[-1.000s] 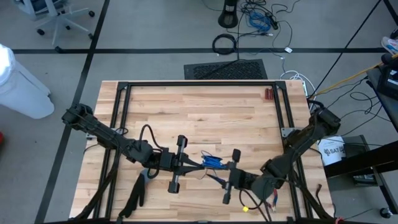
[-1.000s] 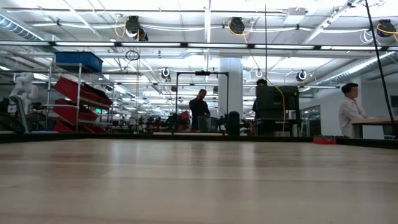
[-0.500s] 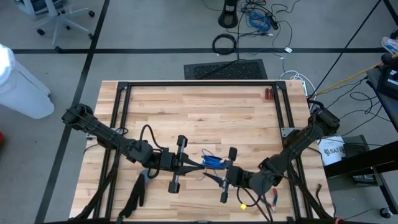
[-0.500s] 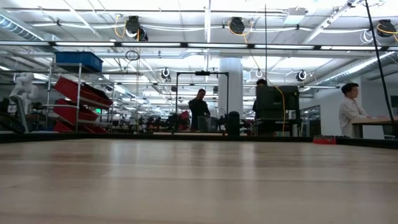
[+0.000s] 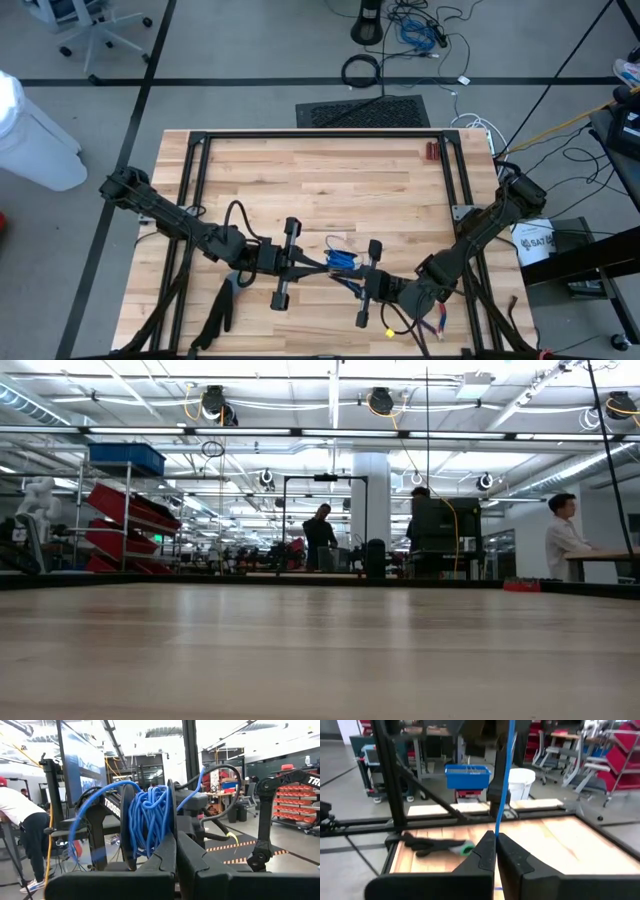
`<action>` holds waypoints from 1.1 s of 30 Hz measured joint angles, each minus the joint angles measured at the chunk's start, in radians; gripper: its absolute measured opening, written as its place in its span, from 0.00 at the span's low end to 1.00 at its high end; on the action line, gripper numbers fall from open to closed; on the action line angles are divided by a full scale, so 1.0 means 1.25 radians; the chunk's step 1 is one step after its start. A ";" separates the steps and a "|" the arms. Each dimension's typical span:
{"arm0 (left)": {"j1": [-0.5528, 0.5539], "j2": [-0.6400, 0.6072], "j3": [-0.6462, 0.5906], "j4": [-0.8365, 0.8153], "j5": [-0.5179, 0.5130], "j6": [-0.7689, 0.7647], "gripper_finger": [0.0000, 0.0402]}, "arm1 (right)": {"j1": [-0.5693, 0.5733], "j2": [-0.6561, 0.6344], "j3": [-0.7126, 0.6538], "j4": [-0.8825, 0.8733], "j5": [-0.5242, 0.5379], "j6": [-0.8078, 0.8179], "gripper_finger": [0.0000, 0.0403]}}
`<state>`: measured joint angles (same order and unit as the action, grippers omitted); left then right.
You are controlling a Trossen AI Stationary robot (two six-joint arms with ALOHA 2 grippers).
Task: Coil cords
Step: Coil the blue wire onto the black spool
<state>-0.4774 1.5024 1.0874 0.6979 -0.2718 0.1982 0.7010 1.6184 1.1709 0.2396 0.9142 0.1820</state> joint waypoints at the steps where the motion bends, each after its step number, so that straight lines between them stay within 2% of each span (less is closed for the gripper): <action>1: 0.000 0.000 0.000 0.000 0.000 0.001 0.00 | 0.004 0.000 0.000 -0.015 0.000 0.017 0.00; 6: 0.000 0.000 0.000 -0.001 -0.010 0.001 0.00 | 0.023 0.000 0.000 -0.052 0.000 0.059 0.00; 19: -0.002 0.000 0.000 -0.001 -0.008 0.001 0.00 | 0.047 -0.007 0.000 -0.063 0.000 0.048 0.01; 26: -0.007 0.000 0.000 0.001 0.175 0.001 0.00 | 0.125 -0.079 0.000 -0.171 0.013 0.016 0.13; 30: -0.006 0.000 0.000 -0.021 0.279 0.004 0.00 | 0.192 -0.084 0.000 -0.121 0.162 -0.114 0.19; 33: -0.006 0.000 0.000 -0.039 0.300 0.026 0.00 | 0.225 -0.077 0.000 -0.010 0.232 -0.286 0.21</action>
<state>-0.4850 1.5024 1.0874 0.6497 0.1035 0.2305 0.9820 1.5223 1.1709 0.2272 1.2044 -0.1751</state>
